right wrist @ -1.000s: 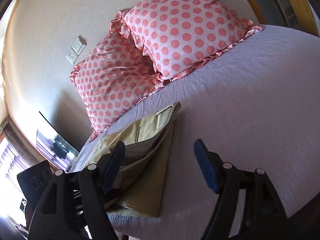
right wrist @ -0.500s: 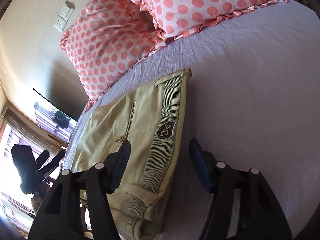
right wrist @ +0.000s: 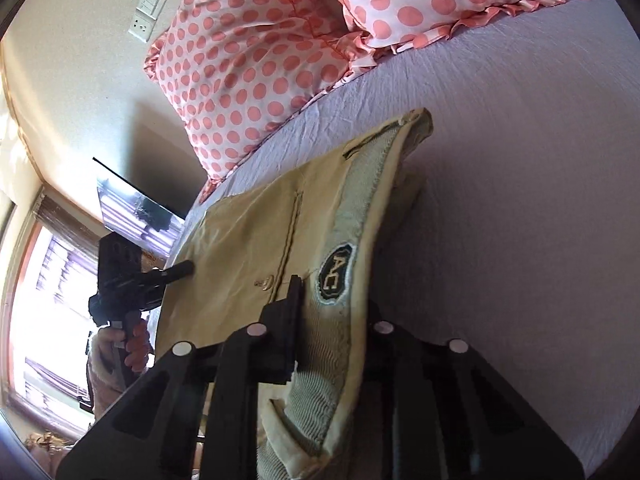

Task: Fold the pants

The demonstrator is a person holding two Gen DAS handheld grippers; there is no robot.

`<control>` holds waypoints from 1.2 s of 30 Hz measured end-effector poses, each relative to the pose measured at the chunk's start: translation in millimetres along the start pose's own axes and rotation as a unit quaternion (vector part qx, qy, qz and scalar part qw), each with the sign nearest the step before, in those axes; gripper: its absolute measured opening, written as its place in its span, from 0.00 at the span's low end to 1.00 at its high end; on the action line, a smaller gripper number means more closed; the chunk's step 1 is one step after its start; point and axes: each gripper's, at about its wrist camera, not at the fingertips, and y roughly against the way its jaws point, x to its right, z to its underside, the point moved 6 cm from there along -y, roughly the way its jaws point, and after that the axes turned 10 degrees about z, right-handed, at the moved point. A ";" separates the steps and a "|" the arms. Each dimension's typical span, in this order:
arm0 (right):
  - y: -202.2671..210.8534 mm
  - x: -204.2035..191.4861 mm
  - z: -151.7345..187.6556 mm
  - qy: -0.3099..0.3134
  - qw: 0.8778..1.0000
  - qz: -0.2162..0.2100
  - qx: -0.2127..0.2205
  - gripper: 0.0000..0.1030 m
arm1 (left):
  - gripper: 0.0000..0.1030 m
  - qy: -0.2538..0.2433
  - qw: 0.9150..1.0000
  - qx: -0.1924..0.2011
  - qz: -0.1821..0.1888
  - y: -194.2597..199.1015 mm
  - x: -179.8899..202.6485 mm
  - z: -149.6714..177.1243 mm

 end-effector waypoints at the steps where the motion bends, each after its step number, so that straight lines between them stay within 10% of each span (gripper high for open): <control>1: 1.9 -4.7 -6.6 0.006 1.000 -0.005 0.005 0.16 | 0.06 -0.004 1.000 0.005 0.005 0.5 2.7 -6.0; 10: -21.0 -10.5 -110.5 -0.006 0.997 0.035 0.074 0.14 | 0.09 -0.073 0.992 0.081 -0.060 -28.0 28.8 -95.8; 14: -45.1 30.7 -113.4 -0.036 0.983 0.176 0.034 0.38 | 0.25 -0.047 0.982 0.094 -0.158 -29.0 -4.0 -110.5; 17: -9.0 37.8 -101.9 -0.034 0.974 0.202 0.096 0.42 | 0.56 -0.058 0.977 0.133 -0.159 3.9 -3.3 -96.6; 19: 11.2 23.5 -89.6 -0.024 0.980 0.160 0.118 0.47 | 0.59 -0.078 0.978 0.138 -0.138 17.2 9.9 -78.7; 24: 0.4 -25.4 -55.4 0.040 0.992 0.092 0.079 0.69 | 0.82 -0.136 0.983 0.097 -0.075 -1.4 55.6 -20.1; 29: -23.2 -20.7 -44.3 0.019 0.988 0.150 0.042 0.80 | 0.89 -0.135 0.979 0.029 -0.152 -53.8 35.4 0.7; 36: 14.4 -56.8 26.2 0.115 0.954 0.244 0.135 0.99 | 0.98 -0.192 0.934 0.058 -0.296 -26.1 50.6 59.7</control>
